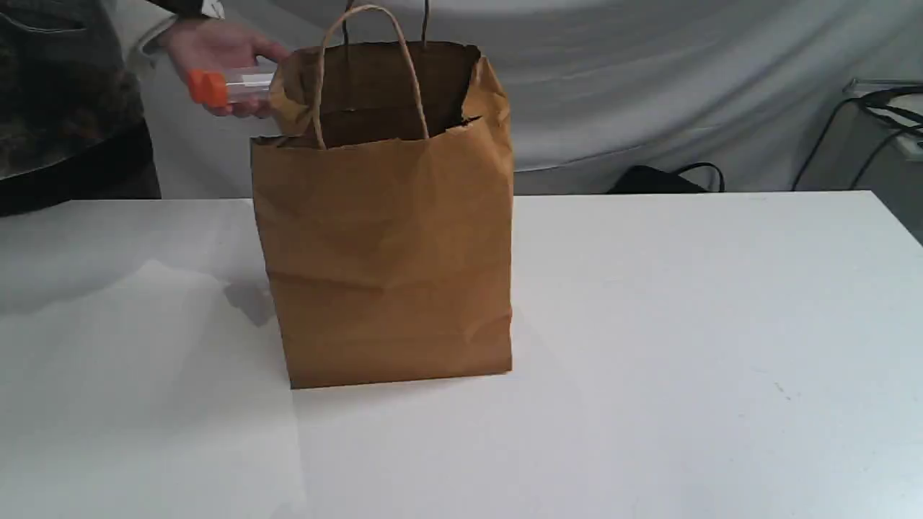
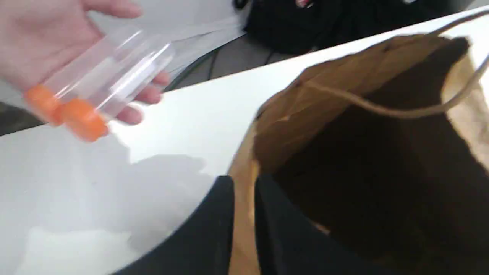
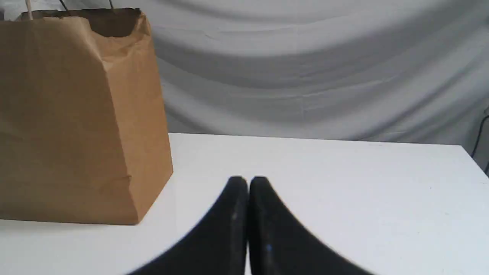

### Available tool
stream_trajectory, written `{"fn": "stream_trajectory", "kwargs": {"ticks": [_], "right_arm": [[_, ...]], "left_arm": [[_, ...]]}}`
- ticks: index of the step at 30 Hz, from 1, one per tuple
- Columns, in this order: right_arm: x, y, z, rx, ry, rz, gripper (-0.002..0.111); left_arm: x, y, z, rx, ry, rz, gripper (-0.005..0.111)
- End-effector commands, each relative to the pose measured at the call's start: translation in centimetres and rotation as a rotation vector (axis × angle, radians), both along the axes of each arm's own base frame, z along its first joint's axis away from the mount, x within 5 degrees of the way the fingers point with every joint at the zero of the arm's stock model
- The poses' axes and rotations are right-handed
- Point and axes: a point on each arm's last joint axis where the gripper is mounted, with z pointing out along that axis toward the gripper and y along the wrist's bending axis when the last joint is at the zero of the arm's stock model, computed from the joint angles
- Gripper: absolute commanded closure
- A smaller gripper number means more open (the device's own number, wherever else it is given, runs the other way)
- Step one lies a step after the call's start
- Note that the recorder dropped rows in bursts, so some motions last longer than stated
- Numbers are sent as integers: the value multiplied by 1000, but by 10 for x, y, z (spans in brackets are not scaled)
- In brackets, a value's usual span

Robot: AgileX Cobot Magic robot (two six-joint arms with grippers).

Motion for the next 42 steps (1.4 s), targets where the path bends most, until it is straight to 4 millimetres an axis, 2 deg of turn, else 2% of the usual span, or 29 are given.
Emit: {"fn": "stream_trajectory", "kwargs": {"ticks": [1,10,12,20,26,34,42], "right_arm": [[0,0,0,10,-4,-3,108],[0,0,0,13,-3,-3,108],[0,0,0,13,-3,-3,108],[0,0,0,13,-3,-3,108],[0,0,0,9,-4,-3,108],[0,0,0,9,-4,-3,108],[0,0,0,15,-3,-3,108]], "left_arm": [[13,-11,-3,-96,-16,-54,85],[32,-11,-18,-72,-31,-42,37],[35,-11,-25,-70,-18,-42,34],[53,-12,-64,-21,46,-54,33],[62,-13,-86,-12,87,-52,33],[64,-23,-95,-87,97,-136,33],[68,-24,-105,-96,111,-134,37]]}}
